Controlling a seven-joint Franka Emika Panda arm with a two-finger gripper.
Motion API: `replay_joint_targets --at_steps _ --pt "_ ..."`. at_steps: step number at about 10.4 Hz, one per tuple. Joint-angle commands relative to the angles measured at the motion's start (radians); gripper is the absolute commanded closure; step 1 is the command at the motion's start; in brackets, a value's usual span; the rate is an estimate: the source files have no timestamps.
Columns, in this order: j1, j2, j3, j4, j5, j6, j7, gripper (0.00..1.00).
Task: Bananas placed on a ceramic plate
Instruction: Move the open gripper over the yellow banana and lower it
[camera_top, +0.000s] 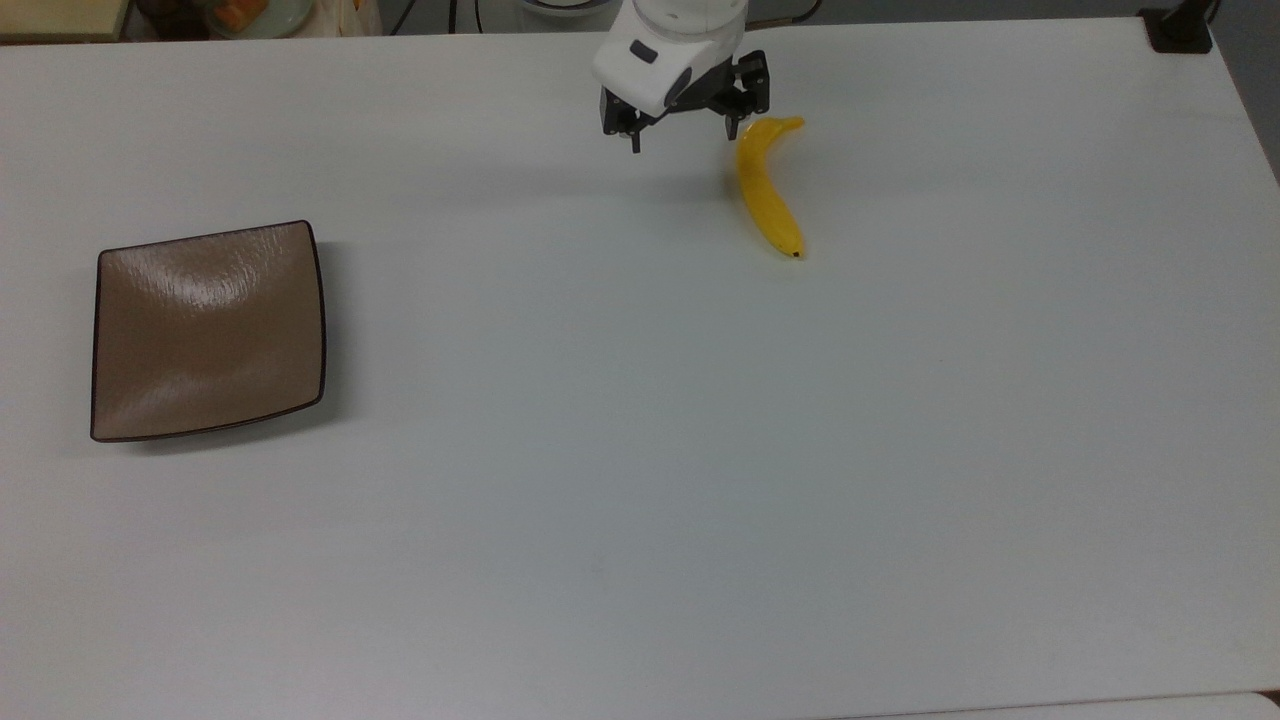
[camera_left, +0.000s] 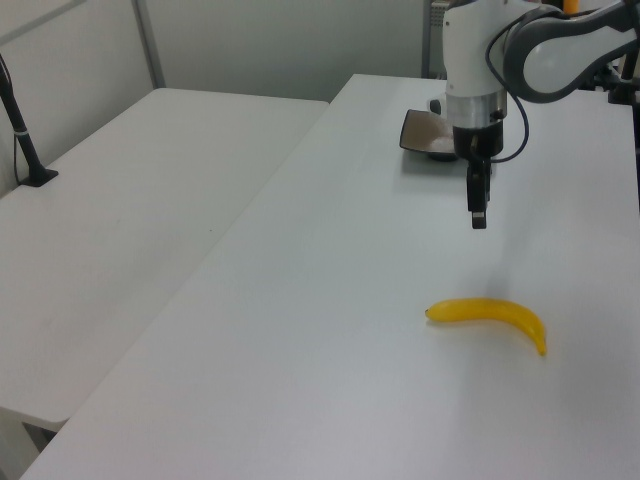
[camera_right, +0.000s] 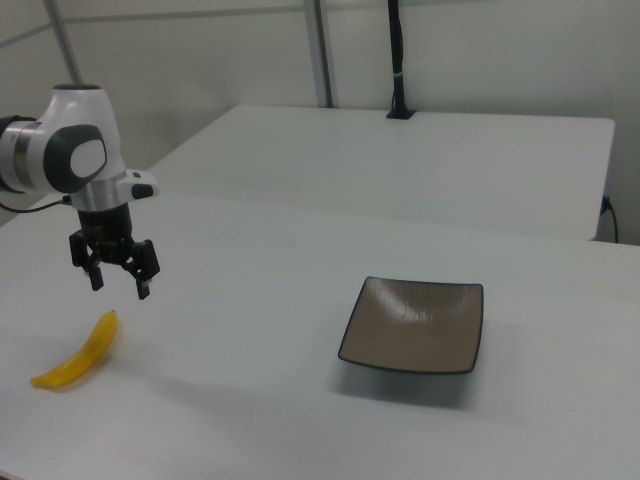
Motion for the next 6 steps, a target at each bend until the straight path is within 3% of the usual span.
replay_joint_targets --at_steps 1,6 --pt "0.029 0.034 0.034 -0.013 0.015 0.025 0.010 0.00" --pt "0.064 0.134 0.068 -0.018 0.029 0.149 0.073 0.00"
